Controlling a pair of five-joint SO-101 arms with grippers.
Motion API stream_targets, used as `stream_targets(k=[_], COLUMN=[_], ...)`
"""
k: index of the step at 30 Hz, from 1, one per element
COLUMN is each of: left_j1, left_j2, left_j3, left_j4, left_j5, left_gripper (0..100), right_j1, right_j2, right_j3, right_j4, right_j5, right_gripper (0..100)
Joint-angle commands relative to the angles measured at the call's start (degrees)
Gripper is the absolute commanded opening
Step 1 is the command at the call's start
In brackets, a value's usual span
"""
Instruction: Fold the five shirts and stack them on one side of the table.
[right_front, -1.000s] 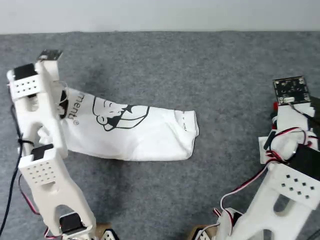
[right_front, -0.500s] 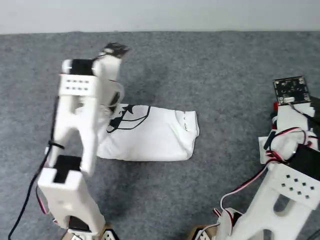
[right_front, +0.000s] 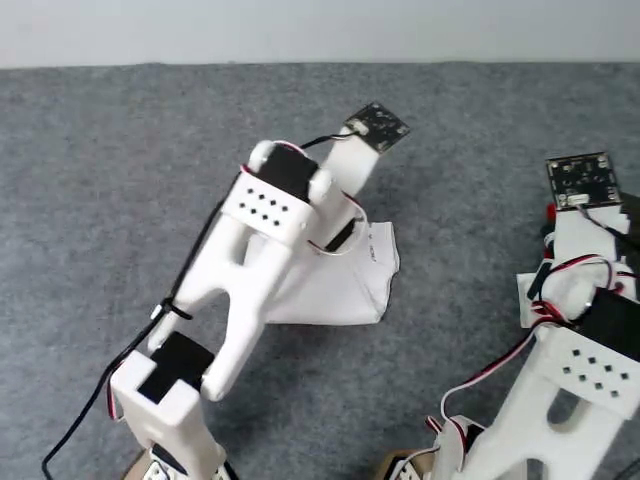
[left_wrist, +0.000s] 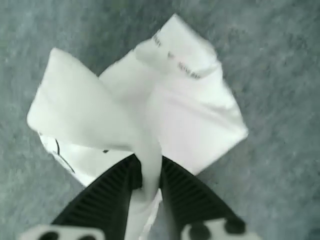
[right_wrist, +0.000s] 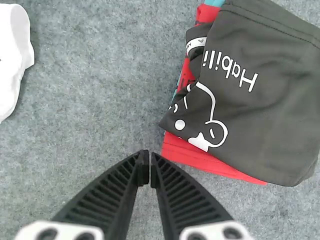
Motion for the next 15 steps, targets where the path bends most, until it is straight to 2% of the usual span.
stream_targets(k=[1, 10, 15], left_j1=[1.76, 2.73, 2.81], left_j2=[0.88, 8.53, 8.53], left_j3=[-0.84, -1.01, -1.19], left_j4=[-3.69, -9.23, -6.15], left_j5=[1.14, 1.14, 1.32], left_gripper=[1, 2, 19], right_j1=[0.66, 0.66, 0.66], right_j2=[-1.63, -1.54, -1.10], right_j3=[-0.44, -0.35, -0.26], right_j4=[-0.31, -0.31, -0.31], right_j5=[-0.18, -0.18, -0.18], right_gripper=[1.2, 1.1, 1.1])
